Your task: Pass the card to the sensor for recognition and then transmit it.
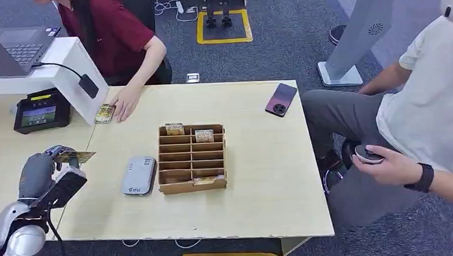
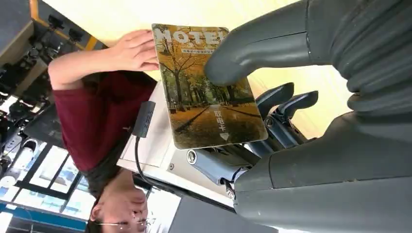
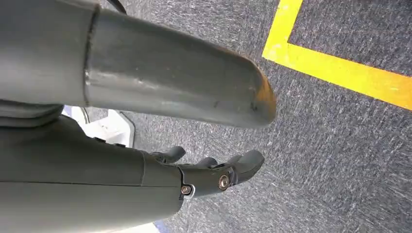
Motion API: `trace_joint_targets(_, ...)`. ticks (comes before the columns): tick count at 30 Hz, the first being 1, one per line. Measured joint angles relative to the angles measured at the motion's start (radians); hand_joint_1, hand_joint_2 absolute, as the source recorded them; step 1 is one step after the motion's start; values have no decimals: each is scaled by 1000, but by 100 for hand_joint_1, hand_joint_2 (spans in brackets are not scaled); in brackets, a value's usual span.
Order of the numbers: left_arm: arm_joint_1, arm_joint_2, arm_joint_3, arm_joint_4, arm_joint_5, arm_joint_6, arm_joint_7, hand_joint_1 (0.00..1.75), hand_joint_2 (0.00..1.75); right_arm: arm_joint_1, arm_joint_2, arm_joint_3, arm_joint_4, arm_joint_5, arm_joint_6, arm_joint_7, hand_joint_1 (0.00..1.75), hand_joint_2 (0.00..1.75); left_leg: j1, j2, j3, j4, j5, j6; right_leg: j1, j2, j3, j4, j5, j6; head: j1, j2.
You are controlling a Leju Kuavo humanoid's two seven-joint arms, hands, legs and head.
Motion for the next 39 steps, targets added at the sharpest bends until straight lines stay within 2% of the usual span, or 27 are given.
trace_joint_targets(4, 0, -7, 2, -2, 33, -19, -2, 175, 175, 0, 0, 0, 0, 0, 0, 0, 0, 0, 0, 0, 0, 0, 0, 0, 0, 0, 0, 0, 0, 0, 0, 0)
trace_joint_targets(6, 1, -21, 8, -4, 150, -92, 0, 175, 175, 0, 0, -2, 0, 0, 0, 0, 0, 0, 0, 0, 0, 0, 0, 0, 0, 0, 0, 0, 0, 0, 0, 0)
trace_joint_targets(8, 10, -48, 11, -16, 333, -207, 44, 175, 175, 0, 0, -8, 0, 0, 0, 0, 0, 0, 0, 0, 0, 0, 0, 0, 0, 0, 0, 0, 0, 0, 0, 0)
trace_joint_targets(10, 20, -66, 11, -18, 427, -250, 77, 175, 175, 0, 2, -15, 0, 0, -3, 0, 0, 0, 0, 0, 0, 0, 0, 1, 0, 0, 0, 0, 0, 0, 0, 0)
trace_joint_targets(14, 31, -91, 11, -18, 467, -245, 109, 175, 175, 1, 3, -26, 0, 0, -11, 3, 0, 0, 0, 0, 0, 0, 0, 1, 0, 0, 0, 0, 0, 0, 0, 0)
trace_joint_targets(20, 55, -175, -8, 2, 449, -188, 180, 175, 175, 1, 8, -43, 0, 5, -19, 4, 0, 0, 0, 0, 0, 0, -1, 1, 0, 0, 0, -1, 0, 0, 0, 0)
trace_joint_targets(26, 59, -216, -53, 30, 455, -143, 193, 175, 175, 0, 11, -50, 0, 19, -24, 7, 0, 0, -1, 0, 0, 0, -1, 2, 0, 0, 0, -1, 0, 0, 0, 0)
trace_joint_targets(32, 60, -243, -58, 45, 473, -122, 198, 175, 175, 0, 16, -51, 0, 25, -23, 23, 0, 0, 0, 0, 0, 0, -1, 2, 0, 0, 0, -1, 0, 1, 0, 0)
trace_joint_targets(36, 60, -279, -82, 70, 452, -67, 188, 175, 175, -1, 18, -52, 0, 37, -23, 20, 0, 0, -1, 0, 0, 0, -2, 2, 0, 0, 0, -1, -1, 1, 0, 0)
trace_joint_targets(39, 59, -298, -93, 89, 446, -51, 180, 175, 175, -2, 19, -51, 0, 38, -23, 20, 0, 0, -1, 0, 0, 0, -2, 3, 0, 0, 0, -1, -1, 1, 0, 0)
